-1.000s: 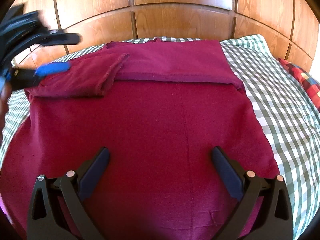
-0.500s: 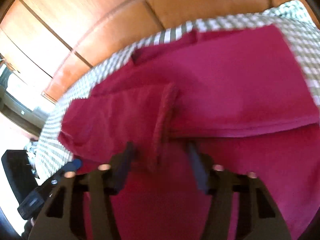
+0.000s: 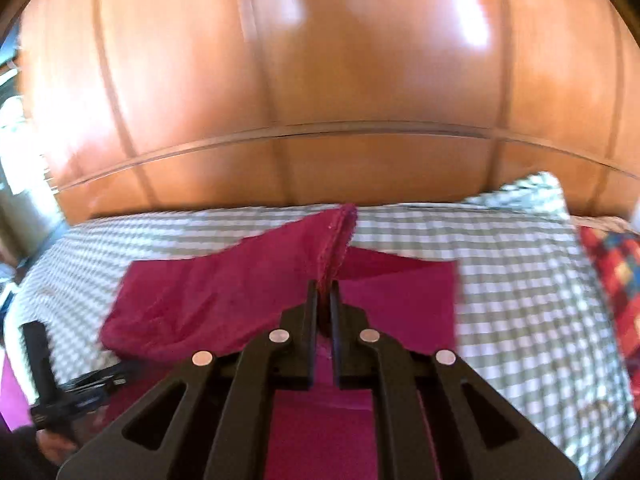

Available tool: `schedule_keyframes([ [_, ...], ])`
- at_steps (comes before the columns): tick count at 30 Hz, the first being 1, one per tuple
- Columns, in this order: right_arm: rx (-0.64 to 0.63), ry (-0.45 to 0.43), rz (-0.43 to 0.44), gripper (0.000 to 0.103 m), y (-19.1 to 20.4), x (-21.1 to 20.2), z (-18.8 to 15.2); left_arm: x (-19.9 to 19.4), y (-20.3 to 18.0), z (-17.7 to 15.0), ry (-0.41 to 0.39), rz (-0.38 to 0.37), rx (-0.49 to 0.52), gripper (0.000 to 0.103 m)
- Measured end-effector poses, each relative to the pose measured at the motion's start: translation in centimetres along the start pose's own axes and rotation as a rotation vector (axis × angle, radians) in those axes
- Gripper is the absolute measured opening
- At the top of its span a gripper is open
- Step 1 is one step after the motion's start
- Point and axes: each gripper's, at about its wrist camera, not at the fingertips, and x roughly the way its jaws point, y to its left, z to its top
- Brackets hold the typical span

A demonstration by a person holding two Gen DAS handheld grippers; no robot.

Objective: Fold small clothes
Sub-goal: 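Grasp the folded side with the right gripper while the left gripper folds the hem upward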

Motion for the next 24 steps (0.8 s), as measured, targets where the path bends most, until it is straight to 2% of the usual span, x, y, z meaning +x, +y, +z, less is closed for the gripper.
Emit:
schedule_keyframes([
  [3,0.103,0.101,-0.051,0.005,-3.8,3.2,-2.0,0.4,-0.3,0.0,0.011,0.034,0.012,0.055],
  [7,0.172,0.223,-0.065,0.005,-6.3,7.1,-5.5,0.5,-0.4,-0.2,0.018,0.068,0.037,0.05],
  [9,0.184,0.212,-0.054,0.005,-6.6,7.3,-6.5,0.3,-0.3,-0.3,0.025,0.071,0.04,0.05],
  [13,0.2,0.212,-0.013,0.006,-7.2,6.7,-6.1,-1.1,-0.6,-0.6,0.05,0.056,0.063,0.05],
  [15,0.204,0.211,-0.005,0.015,-7.7,5.7,-5.9,-2.5,-0.7,-0.9,0.056,0.014,0.074,0.05],
  [16,0.216,0.201,0.0,0.042,-8.2,4.8,-5.9,-3.4,-0.7,-1.0,0.049,-0.019,0.079,0.05],
  [17,0.223,0.182,-0.003,0.055,-8.6,4.1,-5.9,-4.2,-0.8,-1.0,0.035,-0.036,0.085,0.05],
  [20,0.239,0.128,0.0,0.055,-9.2,1.9,-5.3,-5.7,-1.2,-0.3,-0.023,-0.058,0.092,0.05],
  [24,0.206,0.098,0.045,0.055,-6.6,1.5,-4.3,-4.7,-2.1,1.7,-0.057,-0.059,0.066,0.051],
])
